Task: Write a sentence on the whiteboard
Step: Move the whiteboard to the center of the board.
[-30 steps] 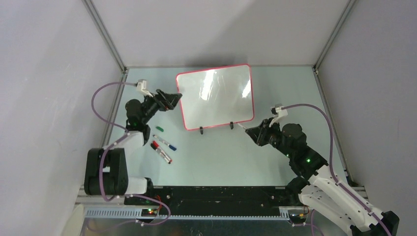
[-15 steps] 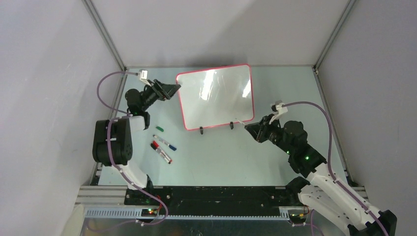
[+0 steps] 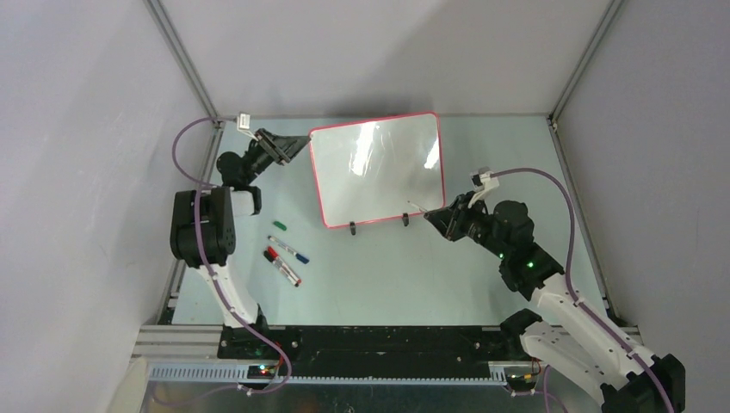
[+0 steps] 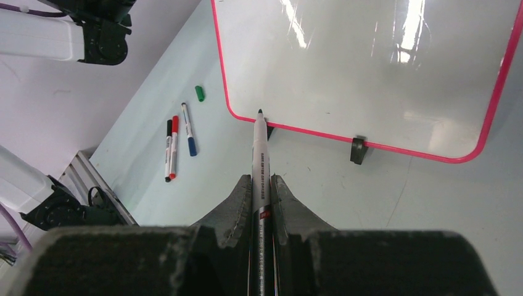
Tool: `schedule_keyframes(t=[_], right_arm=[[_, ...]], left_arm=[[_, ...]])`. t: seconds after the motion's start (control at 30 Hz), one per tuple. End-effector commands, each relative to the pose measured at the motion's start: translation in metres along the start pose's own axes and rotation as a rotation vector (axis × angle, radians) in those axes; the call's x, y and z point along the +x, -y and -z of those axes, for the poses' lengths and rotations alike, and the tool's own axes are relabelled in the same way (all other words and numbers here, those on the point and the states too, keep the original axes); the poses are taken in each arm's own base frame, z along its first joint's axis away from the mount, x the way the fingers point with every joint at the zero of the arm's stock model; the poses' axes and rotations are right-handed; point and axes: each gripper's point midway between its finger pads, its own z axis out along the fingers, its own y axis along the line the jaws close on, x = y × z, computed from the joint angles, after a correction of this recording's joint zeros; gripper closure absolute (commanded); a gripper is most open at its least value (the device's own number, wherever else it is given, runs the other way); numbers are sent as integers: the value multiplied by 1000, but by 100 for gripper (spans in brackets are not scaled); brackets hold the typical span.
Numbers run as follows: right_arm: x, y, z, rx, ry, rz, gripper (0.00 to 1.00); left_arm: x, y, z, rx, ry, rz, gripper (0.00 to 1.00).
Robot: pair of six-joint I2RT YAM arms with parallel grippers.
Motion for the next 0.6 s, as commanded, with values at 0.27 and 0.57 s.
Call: schedule_keyframes(t=[0.27, 0.57], right_arm=[[-33, -23, -3, -88, 70, 9, 100], [-32, -24, -2, -91, 64, 2, 100]], left_arm=[[-1, 8, -9, 78, -27, 27, 54], [19, 13, -16, 127, -75, 68, 98]])
